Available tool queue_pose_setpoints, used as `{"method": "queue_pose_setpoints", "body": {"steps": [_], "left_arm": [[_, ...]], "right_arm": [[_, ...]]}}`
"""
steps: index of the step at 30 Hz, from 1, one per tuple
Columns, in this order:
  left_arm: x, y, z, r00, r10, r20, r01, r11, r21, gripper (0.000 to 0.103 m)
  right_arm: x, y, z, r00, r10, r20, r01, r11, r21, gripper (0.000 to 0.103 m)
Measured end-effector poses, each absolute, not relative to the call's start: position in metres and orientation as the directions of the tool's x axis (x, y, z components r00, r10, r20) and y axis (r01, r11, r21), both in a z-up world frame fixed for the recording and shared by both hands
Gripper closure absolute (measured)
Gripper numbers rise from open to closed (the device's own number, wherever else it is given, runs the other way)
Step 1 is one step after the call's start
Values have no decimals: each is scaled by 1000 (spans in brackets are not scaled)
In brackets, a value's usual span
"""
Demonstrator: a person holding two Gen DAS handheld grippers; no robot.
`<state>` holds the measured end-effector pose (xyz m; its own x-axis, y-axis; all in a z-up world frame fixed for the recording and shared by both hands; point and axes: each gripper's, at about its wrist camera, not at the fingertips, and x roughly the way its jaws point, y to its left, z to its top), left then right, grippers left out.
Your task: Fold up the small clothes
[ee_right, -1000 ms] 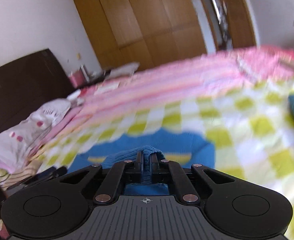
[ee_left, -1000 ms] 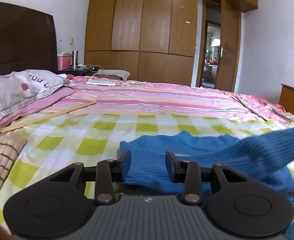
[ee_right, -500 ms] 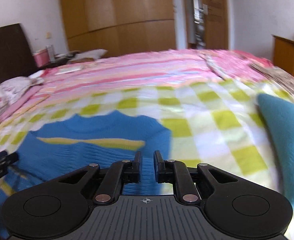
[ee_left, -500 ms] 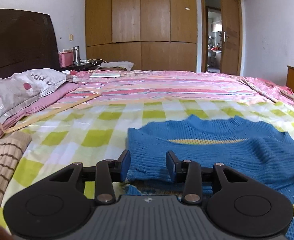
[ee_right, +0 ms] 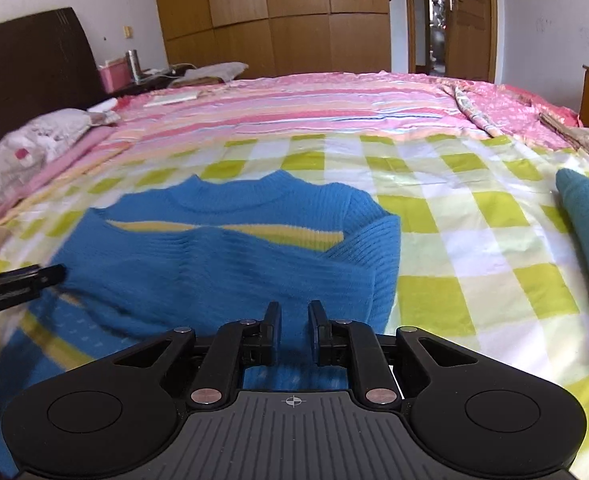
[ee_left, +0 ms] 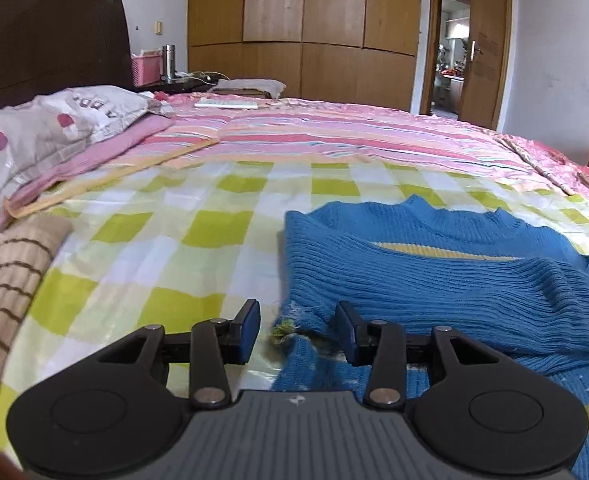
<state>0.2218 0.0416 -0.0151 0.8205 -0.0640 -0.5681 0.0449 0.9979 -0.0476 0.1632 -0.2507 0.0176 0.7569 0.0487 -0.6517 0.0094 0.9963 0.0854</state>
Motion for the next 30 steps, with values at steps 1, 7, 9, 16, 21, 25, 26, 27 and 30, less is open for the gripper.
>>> {"method": "queue_pose_setpoints", "body": {"steps": [1, 7, 9, 16, 21, 25, 26, 27, 30], "left_arm": [[221, 42, -15, 815, -58, -576, 43, 998, -41, 56], [204, 42, -20, 757, -60, -651, 19, 997, -69, 57], [189, 39, -18, 752, -43, -658, 29, 999, -32, 56], [138, 42, -12, 710, -33, -704, 72, 997, 26, 56], [116, 33, -13, 700, 35, -714, 92, 986, 139, 56], [108, 27, -10, 718, 76, -692, 97, 974, 207, 56], [107, 27, -9, 721, 78, -689, 89, 975, 204, 56], [107, 28, -8, 728, 88, -680, 75, 975, 207, 56], [103, 30, -4, 748, 110, -654, 70, 968, 243, 56]], "right_arm": [[158, -250, 18, 749, 52, -660, 6, 996, 86, 84], [140, -252, 6, 666, 47, -745, 33, 995, 92, 78], [123, -254, 15, 690, 61, -721, 28, 993, 111, 78], [67, -265, 19, 691, 95, -717, 41, 984, 171, 76], [39, -274, 15, 692, 125, -711, 68, 969, 236, 76], [17, -279, 22, 716, 125, -687, 68, 967, 247, 76], [12, -282, 23, 720, 127, -683, 72, 964, 255, 76], [9, -283, 25, 721, 133, -680, 74, 961, 266, 76], [2, -288, 28, 727, 132, -674, 90, 955, 284, 76]]}}
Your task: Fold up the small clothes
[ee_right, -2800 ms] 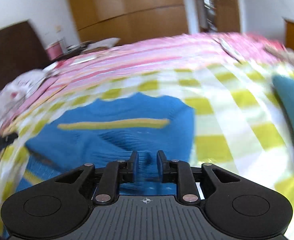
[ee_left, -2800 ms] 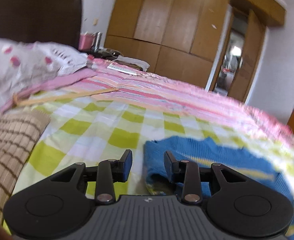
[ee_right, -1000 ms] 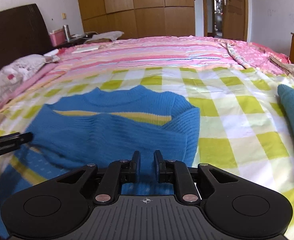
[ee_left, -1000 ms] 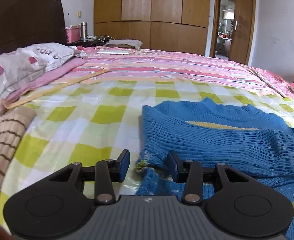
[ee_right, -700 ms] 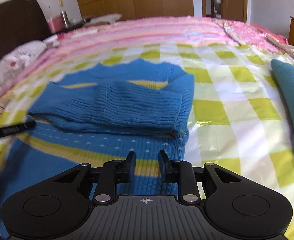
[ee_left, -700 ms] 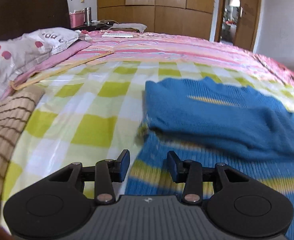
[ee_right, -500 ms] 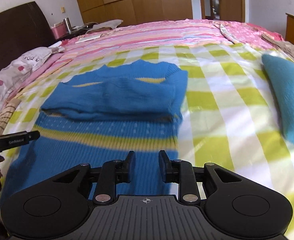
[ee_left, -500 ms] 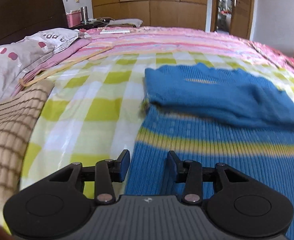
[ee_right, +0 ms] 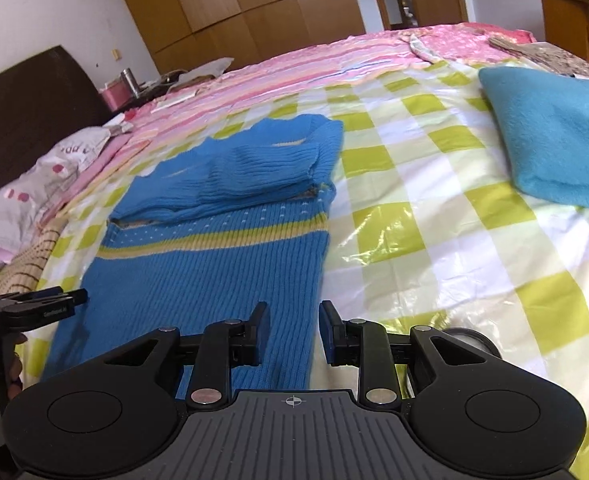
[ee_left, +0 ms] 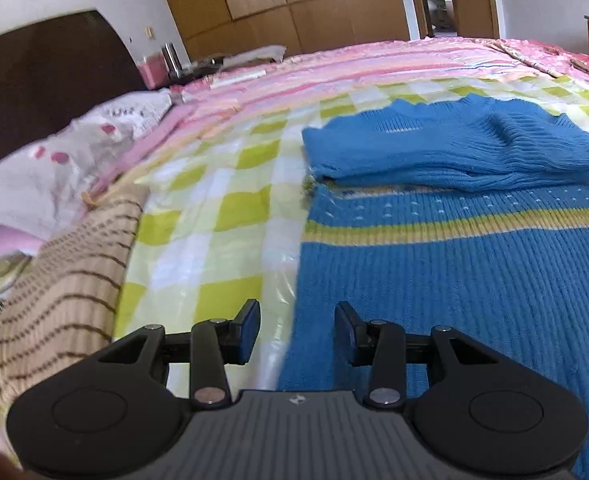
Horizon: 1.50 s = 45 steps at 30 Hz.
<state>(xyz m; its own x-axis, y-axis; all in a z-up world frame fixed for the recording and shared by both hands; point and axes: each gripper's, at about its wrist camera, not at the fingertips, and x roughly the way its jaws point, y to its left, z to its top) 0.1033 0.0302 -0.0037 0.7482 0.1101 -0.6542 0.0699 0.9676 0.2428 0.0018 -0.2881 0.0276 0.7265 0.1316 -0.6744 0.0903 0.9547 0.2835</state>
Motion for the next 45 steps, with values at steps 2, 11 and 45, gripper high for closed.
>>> {"method": "queue_pose_setpoints", "body": {"steps": [2, 11, 45], "left_arm": [[101, 38, -2, 739, 86, -668, 70, 977, 203, 56], [75, 69, -9, 701, 29, -712, 75, 991, 115, 56], [48, 93, -12, 615, -179, -768, 174, 981, -88, 73]], "right_arm": [[-1, -288, 29, 732, 122, -671, 94, 956, 277, 76], [-7, -269, 20, 692, 135, -709, 65, 967, 247, 74], [-33, -251, -2, 624, 171, -763, 94, 952, 291, 65]]}}
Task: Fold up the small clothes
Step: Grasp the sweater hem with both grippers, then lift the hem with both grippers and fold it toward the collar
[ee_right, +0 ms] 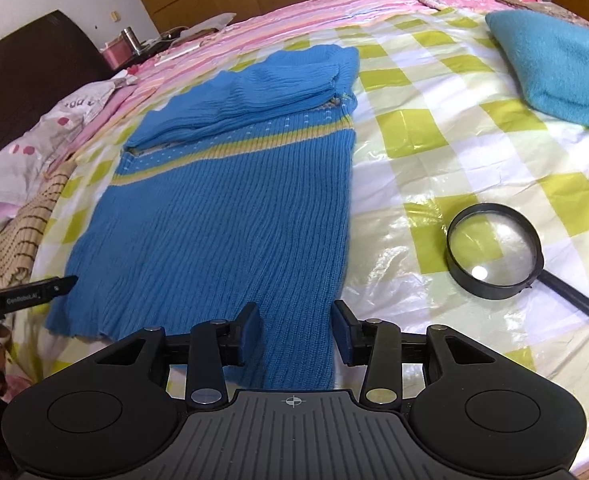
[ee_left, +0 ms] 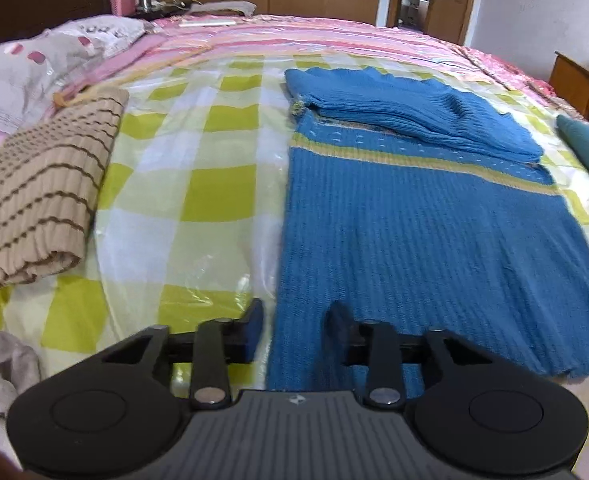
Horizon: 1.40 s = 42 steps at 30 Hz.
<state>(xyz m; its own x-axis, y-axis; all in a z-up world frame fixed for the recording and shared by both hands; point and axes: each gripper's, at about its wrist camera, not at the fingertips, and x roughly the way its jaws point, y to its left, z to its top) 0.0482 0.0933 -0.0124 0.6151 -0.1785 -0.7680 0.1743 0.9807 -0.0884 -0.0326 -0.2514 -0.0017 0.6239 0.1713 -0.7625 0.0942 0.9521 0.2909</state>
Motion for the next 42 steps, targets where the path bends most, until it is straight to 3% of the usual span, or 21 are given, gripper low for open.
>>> {"method": "queue_pose_setpoints", "body": {"steps": [2, 11, 16, 23, 31, 42], "left_arm": [[46, 92, -11, 599, -201, -775, 193, 976, -103, 82], [46, 90, -14, 596, -218, -773, 192, 973, -126, 83], [39, 88, -8, 600, -236, -764, 224, 967, -123, 90], [31, 94, 19, 637, -390, -665, 251, 921, -299, 90], [48, 105, 48, 699, -454, -553, 214, 870, -444, 90], [94, 94, 66, 712, -465, -527, 203, 854, -479, 90]], "right_arm": [[-32, -250, -2, 629, 173, -758, 98, 950, 298, 67], [-27, -251, -6, 640, 215, -738, 110, 925, 364, 66], [-28, -255, -4, 637, 256, -727, 137, 890, 434, 90], [-40, -269, 29, 719, 317, -619, 132, 811, 570, 93], [-25, -272, 71, 791, 331, -514, 88, 770, 632, 93], [23, -294, 72, 831, 394, -394, 51, 651, 758, 93]]}}
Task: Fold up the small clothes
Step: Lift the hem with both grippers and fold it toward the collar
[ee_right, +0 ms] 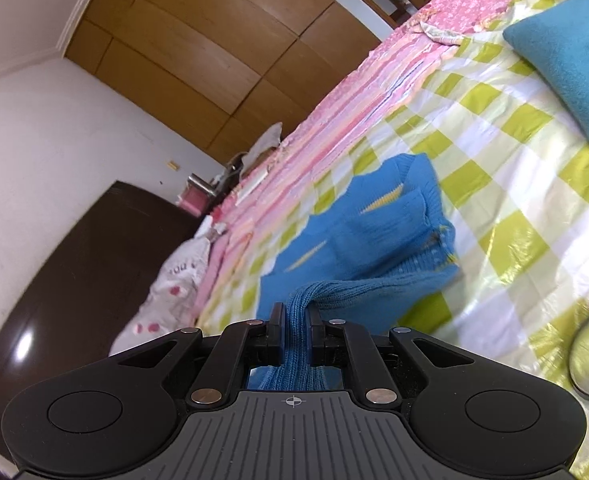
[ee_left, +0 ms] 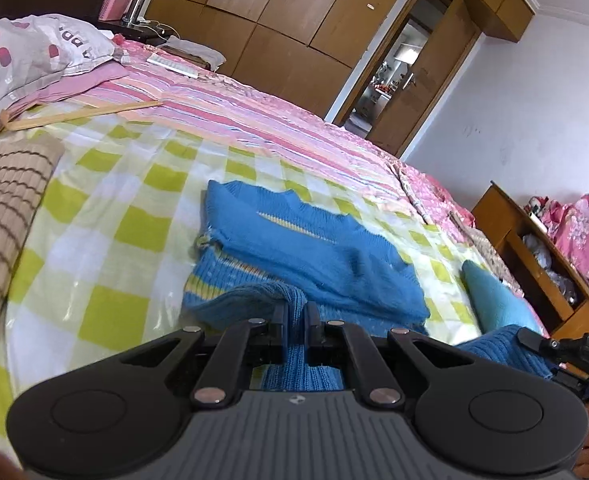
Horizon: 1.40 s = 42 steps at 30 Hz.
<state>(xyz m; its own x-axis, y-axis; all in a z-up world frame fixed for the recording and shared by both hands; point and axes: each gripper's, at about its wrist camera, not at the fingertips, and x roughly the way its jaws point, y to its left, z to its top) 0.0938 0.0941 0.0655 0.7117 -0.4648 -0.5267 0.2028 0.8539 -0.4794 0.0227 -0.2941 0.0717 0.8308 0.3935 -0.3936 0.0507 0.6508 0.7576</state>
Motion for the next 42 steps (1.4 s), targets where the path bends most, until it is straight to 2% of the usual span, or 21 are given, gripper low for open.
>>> {"method": "queue_pose_setpoints", "body": {"steps": [7, 15, 25, 42], "left_arm": [[129, 86, 76, 740, -455, -495, 192, 848, -493, 90], [183, 73, 77, 757, -436, -487, 182, 857, -483, 90], [241, 63, 59, 763, -368, -531, 131, 893, -431, 90], [299, 66, 17, 722, -323, -611, 4, 886, -464, 90]], "right_arm": [[55, -314, 69, 857, 374, -354, 61, 609, 791, 93], [100, -332, 61, 875, 326, -357, 112, 582, 806, 93], [169, -343, 45, 866, 305, -396, 176, 557, 812, 93], [242, -347, 7, 802, 295, -520, 288, 572, 768, 89]]}}
